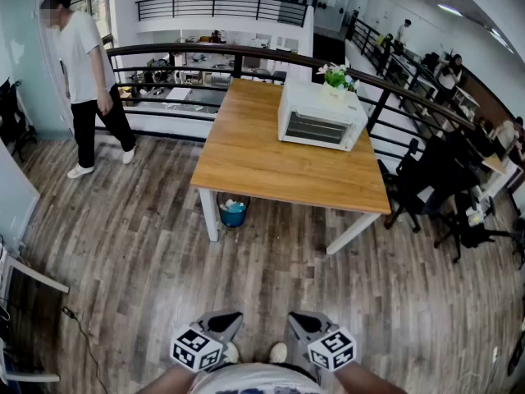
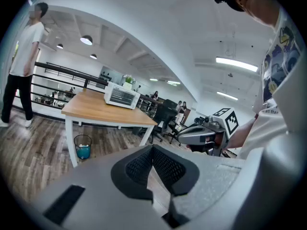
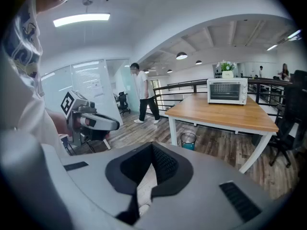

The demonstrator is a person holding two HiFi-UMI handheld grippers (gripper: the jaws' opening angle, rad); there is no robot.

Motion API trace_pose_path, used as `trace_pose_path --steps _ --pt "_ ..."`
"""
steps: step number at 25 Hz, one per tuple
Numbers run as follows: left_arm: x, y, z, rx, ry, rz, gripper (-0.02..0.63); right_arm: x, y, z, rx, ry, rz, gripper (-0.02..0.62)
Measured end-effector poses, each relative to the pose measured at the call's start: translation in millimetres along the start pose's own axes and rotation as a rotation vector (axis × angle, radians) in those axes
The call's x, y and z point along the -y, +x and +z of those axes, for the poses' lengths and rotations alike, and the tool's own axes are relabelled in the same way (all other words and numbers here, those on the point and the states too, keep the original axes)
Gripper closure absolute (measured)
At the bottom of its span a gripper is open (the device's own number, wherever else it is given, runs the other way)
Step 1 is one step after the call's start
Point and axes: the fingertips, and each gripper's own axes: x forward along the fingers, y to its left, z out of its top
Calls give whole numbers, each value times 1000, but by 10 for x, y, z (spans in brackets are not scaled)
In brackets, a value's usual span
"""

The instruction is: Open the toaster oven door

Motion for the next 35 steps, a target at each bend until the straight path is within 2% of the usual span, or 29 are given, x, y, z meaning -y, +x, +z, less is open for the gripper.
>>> trace_pose_path --steps 6,11,14,17,20,24,26,29,35 --pt "453 548 126 -25 60 -54 603 510 -460 46 38 -2 -42 597" --pt "655 857 210 -37 80 -56 603 829 -719 -58 45 44 -69 597" --pt "817 1095 294 -34 107 -58 603 1049 -903 -66 83 48 -81 593" --pt "994 1318 351 -30 123 -64 603 1229 -1063 -162 83 56 -80 511" --pt "1137 1561 380 -22 119 -59 603 1422 -1161 -249 88 48 -72 513" --pt "1276 1904 304 -38 92 -41 603 1687 -1216 -479 70 59 -53 566" --pt "1291 2094 350 -56 85 -39 603 1874 -1242 -494 67 81 -55 593" --pt "1192 2402 457 -90 87 -42 603 2221 -1229 -488 65 129 -69 594" --pt "469 3078 872 -77 80 -36 601 2933 -812 -202 33 160 -100 594"
